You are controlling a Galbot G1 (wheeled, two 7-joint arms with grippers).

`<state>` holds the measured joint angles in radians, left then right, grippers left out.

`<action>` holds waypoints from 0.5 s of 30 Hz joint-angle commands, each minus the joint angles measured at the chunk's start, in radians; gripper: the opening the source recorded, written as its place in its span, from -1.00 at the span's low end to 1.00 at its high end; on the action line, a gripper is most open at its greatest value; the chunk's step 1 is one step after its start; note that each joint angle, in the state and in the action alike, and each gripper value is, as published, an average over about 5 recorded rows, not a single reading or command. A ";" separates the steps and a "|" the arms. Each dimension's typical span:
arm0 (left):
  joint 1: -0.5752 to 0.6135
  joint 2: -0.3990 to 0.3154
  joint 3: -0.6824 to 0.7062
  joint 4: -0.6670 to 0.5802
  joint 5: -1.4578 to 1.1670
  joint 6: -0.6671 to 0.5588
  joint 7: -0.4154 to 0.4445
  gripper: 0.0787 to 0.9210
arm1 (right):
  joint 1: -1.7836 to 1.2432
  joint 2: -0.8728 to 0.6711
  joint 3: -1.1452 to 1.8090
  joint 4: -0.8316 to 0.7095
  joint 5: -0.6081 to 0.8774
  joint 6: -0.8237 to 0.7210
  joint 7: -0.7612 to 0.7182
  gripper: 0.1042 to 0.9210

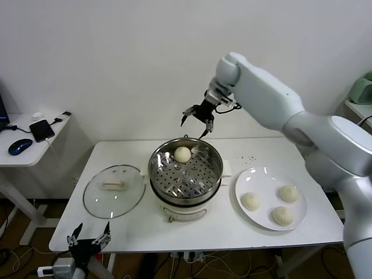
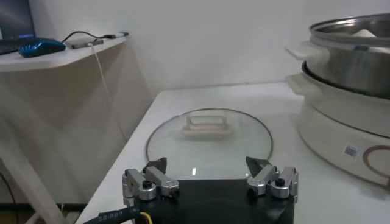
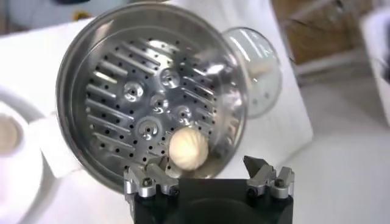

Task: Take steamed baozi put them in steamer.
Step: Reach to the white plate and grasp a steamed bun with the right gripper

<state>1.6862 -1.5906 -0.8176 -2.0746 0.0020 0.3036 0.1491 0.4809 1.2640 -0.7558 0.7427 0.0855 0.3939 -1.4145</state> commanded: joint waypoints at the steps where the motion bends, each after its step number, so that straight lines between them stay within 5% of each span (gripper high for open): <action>1: 0.002 0.002 0.002 0.001 0.001 0.000 0.000 0.77 | 0.014 -0.186 0.063 0.145 0.055 -0.566 -0.025 0.76; 15: -0.001 0.007 0.015 0.008 0.003 -0.003 0.000 0.77 | -0.091 -0.425 0.071 0.328 0.051 -0.769 0.092 0.76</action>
<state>1.6842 -1.5842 -0.8023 -2.0655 0.0043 0.3008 0.1489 0.4352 1.0000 -0.6971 0.9451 0.1270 -0.1559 -1.3677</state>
